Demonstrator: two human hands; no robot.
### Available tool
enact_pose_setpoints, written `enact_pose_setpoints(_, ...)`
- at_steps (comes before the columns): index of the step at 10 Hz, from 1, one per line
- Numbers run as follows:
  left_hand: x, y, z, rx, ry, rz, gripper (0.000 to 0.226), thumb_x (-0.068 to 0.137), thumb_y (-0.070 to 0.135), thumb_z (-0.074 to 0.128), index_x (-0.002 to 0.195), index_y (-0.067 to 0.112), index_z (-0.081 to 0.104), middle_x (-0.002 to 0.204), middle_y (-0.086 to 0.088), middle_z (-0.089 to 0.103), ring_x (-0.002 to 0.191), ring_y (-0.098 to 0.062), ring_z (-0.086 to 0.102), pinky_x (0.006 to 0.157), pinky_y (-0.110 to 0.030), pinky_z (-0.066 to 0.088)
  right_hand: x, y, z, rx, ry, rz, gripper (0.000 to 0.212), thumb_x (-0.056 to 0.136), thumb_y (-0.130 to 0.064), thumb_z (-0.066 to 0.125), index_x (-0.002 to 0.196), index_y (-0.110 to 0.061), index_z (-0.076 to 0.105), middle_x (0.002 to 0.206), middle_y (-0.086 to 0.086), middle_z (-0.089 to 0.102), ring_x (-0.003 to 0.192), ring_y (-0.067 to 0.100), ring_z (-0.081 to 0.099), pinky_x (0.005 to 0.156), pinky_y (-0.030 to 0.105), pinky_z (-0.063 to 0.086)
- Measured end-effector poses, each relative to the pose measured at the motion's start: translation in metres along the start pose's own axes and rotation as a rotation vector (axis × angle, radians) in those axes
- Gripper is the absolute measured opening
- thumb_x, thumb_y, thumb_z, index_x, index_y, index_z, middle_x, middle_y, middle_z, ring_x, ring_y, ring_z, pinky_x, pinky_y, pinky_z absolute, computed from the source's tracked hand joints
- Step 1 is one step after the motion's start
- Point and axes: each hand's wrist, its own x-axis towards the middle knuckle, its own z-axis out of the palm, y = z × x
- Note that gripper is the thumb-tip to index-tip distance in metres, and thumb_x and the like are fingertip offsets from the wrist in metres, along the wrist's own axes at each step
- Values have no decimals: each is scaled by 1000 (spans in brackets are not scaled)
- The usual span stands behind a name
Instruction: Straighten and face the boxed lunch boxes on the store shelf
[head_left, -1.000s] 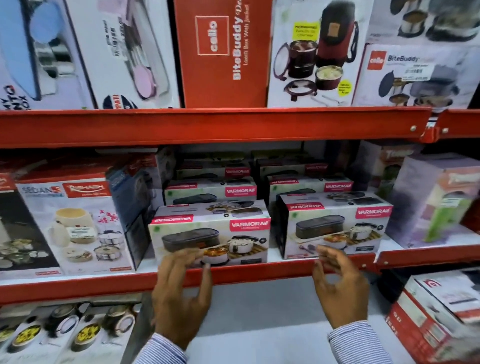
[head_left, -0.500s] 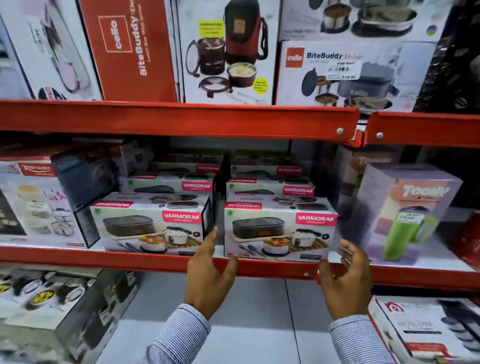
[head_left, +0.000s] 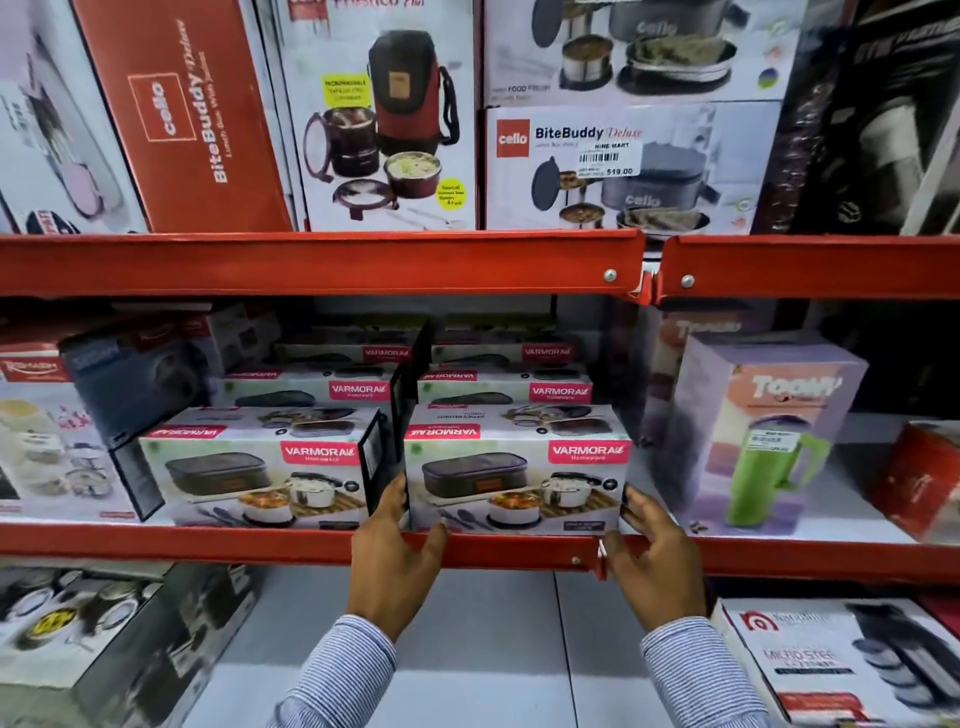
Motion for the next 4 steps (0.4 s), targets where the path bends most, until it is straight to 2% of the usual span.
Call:
enact_pose_setpoints(2,-4,2,-5,39,21,9,67,88,31,68,150,18,44,142,-1,64,119,-23,68,101,-37,55,-2,-1,-3,19,-3,14,52,79,-12,71,130,-18,61,126,3,69,114,22,66,98,42,52)
enact_pose_setpoints(3,-5,1,-7,54,30,45,63,87,29,69,146,20,48,134,2,69,108,-21,72,92,-29,54,-1,0,-3,30,-14,18,52,78,-12,70,129,-18,61,125,3,70,113,21,66,97,39,53)
enact_pose_setpoints(4,-6,1,-9,43,45,81,62,87,28,71,145,23,49,133,4,69,109,-20,72,92,-24,51,-3,-3,-5,50,-4,25,52,78,-9,70,129,-16,61,125,5,70,113,20,66,95,32,50)
